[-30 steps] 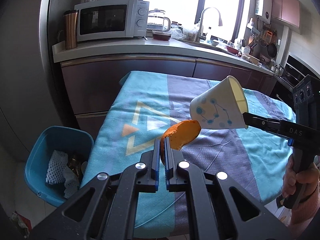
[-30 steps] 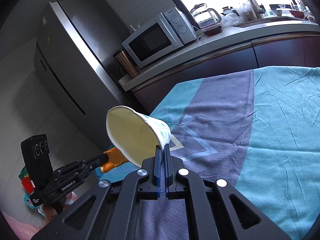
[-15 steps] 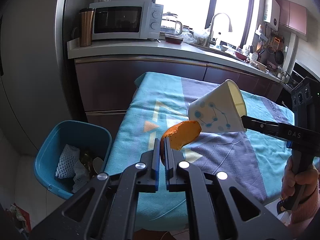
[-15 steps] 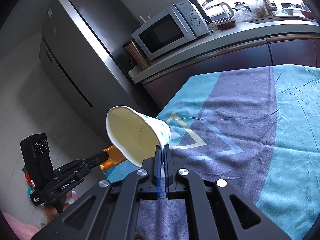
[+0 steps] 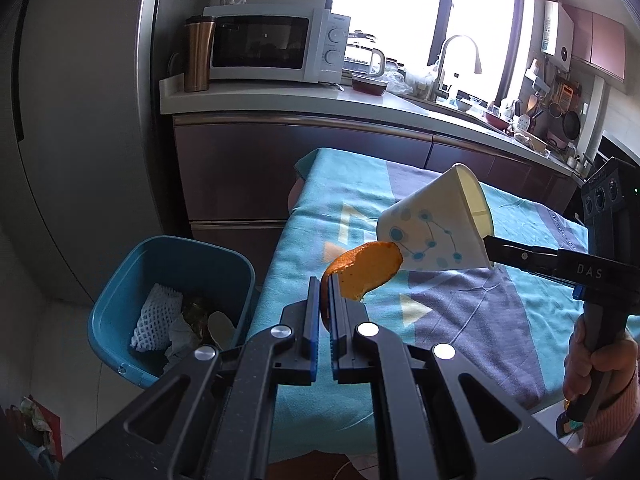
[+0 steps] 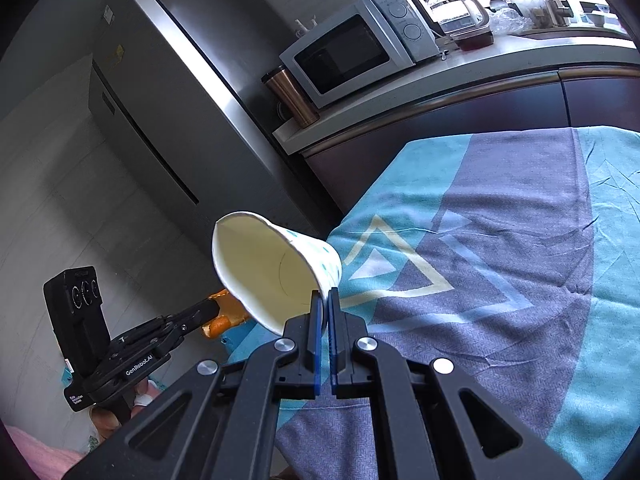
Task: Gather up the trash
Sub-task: 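Carry the orange peel and paper cup over the blue bin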
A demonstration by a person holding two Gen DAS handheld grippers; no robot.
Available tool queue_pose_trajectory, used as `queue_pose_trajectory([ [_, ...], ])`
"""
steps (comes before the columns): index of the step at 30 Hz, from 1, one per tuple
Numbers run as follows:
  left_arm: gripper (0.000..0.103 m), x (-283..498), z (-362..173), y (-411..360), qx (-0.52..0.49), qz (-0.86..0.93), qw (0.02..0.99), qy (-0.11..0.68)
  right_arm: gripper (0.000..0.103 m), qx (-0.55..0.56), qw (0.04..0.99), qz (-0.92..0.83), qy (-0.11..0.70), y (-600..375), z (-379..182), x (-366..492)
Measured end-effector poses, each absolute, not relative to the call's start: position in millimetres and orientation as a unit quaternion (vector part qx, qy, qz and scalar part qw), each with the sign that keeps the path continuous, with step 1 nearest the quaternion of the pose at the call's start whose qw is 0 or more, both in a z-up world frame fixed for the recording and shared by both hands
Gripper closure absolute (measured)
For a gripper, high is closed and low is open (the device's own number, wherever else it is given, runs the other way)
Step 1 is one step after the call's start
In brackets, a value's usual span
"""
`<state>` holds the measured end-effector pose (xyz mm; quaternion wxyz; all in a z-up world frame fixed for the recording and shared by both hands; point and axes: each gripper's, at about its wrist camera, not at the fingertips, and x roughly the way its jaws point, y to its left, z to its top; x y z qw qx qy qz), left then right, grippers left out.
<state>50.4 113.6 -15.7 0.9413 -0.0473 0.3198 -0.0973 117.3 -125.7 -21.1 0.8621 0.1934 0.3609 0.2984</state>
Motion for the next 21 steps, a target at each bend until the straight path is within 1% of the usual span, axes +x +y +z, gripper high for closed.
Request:
queue_pose_trajectory([
  [21,0.098,47.7,-15.5,144.6,-0.06,-0.062,0.945,0.316,0.101,0.195,0.842,0.335,0.376,-89.4,-27.6,137.1],
])
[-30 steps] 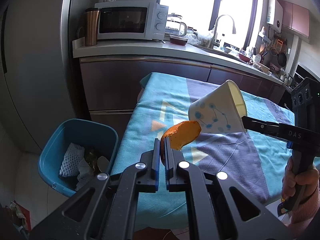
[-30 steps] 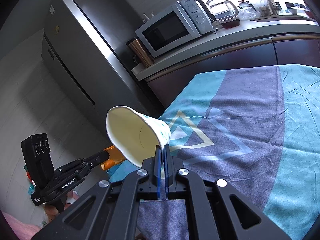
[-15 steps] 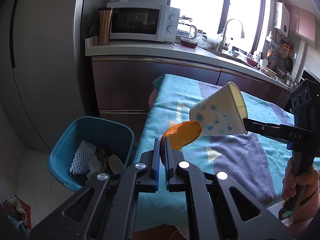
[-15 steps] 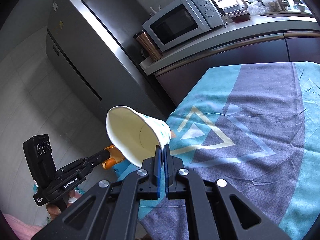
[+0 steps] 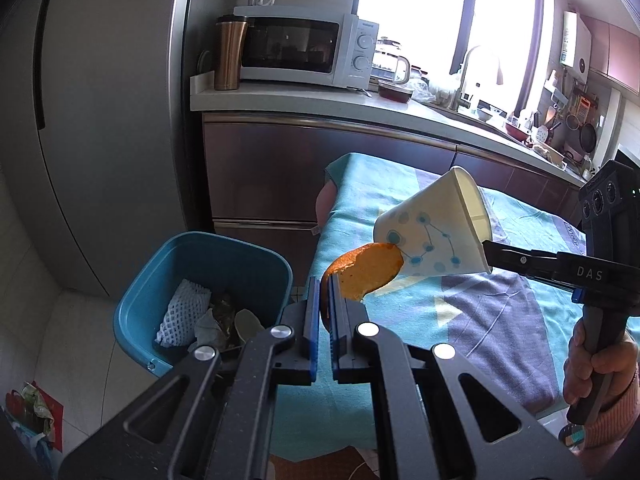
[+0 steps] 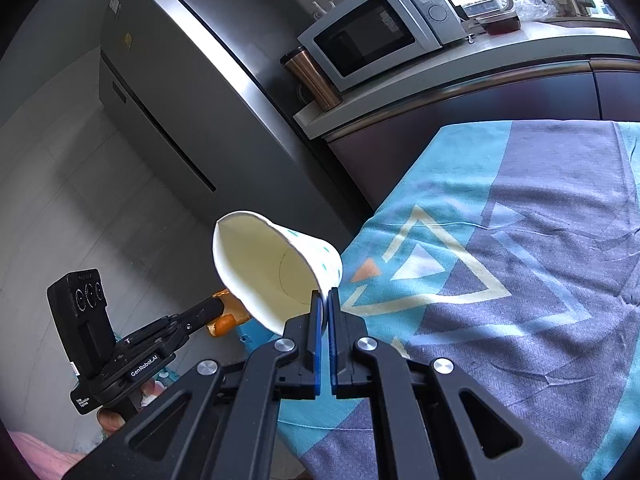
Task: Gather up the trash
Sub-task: 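Carry the orange peel and paper cup over the blue bin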
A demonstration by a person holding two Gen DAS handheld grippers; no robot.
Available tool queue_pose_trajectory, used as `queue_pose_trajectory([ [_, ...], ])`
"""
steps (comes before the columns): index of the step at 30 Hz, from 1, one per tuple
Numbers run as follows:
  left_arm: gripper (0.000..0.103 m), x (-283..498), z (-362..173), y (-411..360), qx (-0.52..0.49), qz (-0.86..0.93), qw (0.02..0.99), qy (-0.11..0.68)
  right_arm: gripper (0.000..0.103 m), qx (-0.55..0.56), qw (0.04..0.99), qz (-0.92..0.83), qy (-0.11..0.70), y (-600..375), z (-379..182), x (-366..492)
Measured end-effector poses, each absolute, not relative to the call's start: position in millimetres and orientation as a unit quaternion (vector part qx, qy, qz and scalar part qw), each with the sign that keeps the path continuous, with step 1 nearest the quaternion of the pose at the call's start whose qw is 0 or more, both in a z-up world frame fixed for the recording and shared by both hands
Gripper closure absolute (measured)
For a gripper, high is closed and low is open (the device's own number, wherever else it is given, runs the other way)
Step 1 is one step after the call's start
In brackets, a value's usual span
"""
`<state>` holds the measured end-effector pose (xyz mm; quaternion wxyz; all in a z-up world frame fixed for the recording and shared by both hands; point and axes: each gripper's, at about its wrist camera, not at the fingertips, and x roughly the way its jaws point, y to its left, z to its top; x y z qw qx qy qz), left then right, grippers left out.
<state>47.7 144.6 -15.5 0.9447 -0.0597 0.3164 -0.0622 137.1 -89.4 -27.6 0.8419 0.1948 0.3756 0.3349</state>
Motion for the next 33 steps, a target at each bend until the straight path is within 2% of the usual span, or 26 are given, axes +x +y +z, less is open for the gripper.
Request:
queue_pose_trajectory([
  [33,0.098,47.7,-20.4,183.9,-0.084,-0.022,0.944,0.317,0.101,0.184,0.822,0.364,0.396,-41.8,-30.2,163.1],
])
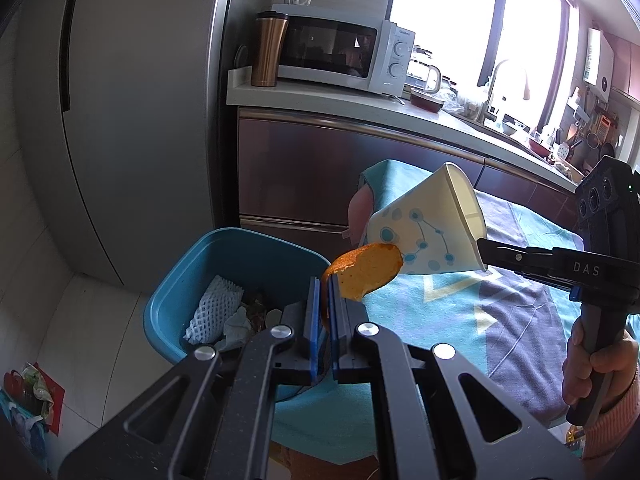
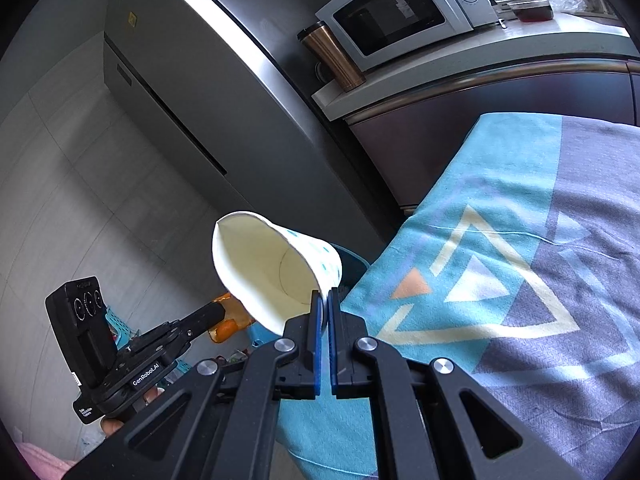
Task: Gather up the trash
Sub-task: 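Carry the orange peel and paper cup over the blue bin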
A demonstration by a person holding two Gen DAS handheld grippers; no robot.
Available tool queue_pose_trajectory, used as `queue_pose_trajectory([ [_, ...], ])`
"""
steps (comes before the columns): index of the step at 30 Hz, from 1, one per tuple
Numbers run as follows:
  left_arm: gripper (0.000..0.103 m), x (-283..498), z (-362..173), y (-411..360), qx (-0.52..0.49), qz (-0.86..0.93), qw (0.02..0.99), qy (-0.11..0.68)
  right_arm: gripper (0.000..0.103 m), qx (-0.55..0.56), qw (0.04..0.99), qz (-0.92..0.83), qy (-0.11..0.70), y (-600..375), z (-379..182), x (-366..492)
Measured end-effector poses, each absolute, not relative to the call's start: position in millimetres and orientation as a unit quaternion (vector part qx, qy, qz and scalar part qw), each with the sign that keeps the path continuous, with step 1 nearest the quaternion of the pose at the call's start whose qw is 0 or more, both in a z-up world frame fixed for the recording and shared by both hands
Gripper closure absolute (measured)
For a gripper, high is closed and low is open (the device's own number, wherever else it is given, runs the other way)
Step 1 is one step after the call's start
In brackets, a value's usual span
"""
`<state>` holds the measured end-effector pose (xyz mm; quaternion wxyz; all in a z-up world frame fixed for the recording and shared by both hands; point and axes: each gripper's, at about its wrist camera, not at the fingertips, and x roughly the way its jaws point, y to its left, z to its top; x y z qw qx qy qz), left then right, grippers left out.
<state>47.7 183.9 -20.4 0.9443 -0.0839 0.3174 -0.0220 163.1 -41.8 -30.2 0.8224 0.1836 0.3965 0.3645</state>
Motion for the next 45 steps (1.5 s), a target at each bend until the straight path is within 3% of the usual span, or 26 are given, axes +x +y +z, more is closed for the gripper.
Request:
queue_pose_trajectory([
  [45,0.098,67.1,-51.7,217.7,-0.111,0.021,0.932,0.343,0.101,0.145,0.805,0.377,0.434,18.6,-46.9,182.9],
])
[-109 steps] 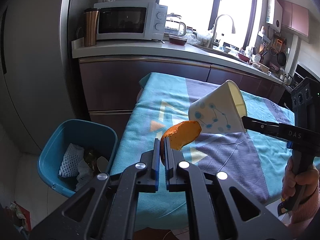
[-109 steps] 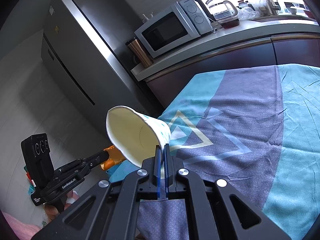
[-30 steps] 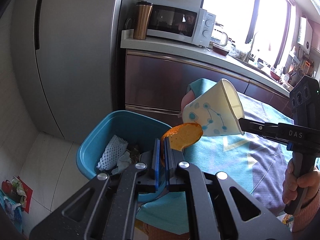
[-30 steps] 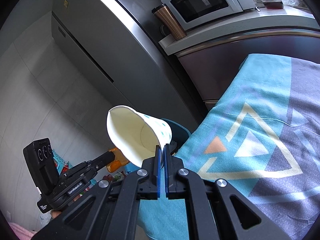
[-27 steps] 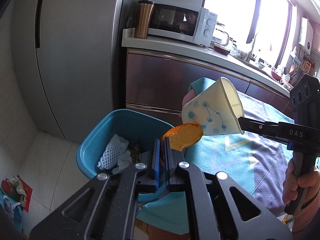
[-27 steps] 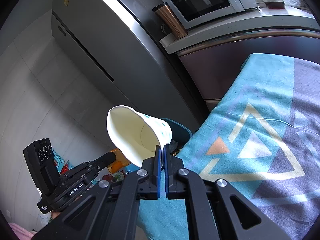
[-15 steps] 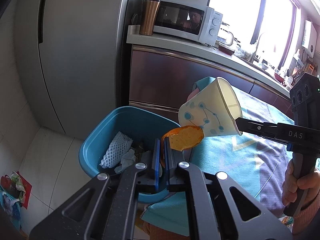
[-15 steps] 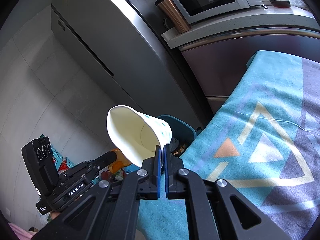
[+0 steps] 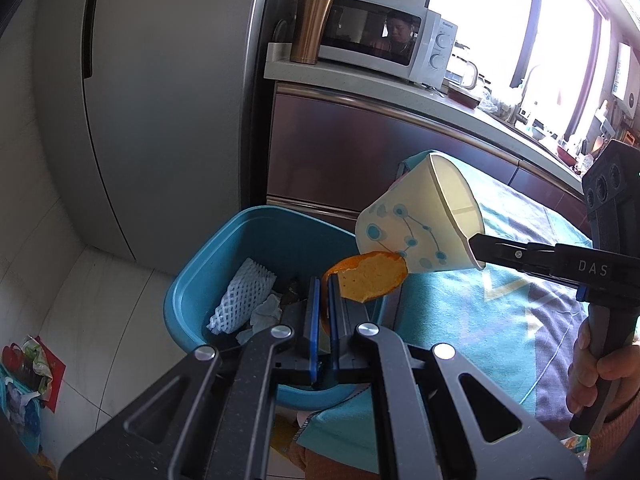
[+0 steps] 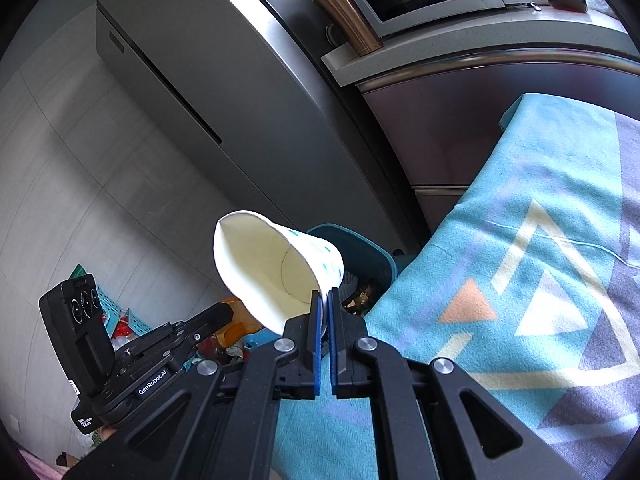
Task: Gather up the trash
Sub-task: 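Carry the orange peel and paper cup over the blue bin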
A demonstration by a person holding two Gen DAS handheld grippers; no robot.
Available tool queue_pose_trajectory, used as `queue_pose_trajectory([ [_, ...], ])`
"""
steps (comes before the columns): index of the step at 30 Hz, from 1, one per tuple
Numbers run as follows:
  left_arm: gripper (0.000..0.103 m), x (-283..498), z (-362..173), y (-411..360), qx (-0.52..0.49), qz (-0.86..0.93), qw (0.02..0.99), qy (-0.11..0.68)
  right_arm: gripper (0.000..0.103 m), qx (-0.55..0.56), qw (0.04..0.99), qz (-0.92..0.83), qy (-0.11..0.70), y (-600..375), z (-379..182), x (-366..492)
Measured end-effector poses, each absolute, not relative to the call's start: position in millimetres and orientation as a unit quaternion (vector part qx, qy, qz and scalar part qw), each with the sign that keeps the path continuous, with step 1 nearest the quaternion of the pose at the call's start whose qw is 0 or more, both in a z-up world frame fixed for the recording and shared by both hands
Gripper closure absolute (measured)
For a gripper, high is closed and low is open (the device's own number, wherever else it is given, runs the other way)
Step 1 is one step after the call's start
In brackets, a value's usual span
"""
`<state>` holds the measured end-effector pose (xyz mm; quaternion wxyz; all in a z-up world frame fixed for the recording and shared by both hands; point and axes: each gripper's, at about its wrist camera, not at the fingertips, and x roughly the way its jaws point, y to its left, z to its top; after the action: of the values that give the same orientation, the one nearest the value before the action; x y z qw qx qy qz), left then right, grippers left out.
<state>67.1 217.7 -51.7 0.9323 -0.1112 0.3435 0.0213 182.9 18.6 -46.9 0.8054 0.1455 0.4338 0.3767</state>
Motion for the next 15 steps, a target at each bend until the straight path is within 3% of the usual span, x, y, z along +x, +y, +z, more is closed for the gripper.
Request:
queue_pose_trajectory([
  [15,0.098,72.3,-61.9,221.6,-0.117,0.029,0.928,0.353,0.101,0.136,0.803,0.376,0.442,33.0,-52.2,187.0],
])
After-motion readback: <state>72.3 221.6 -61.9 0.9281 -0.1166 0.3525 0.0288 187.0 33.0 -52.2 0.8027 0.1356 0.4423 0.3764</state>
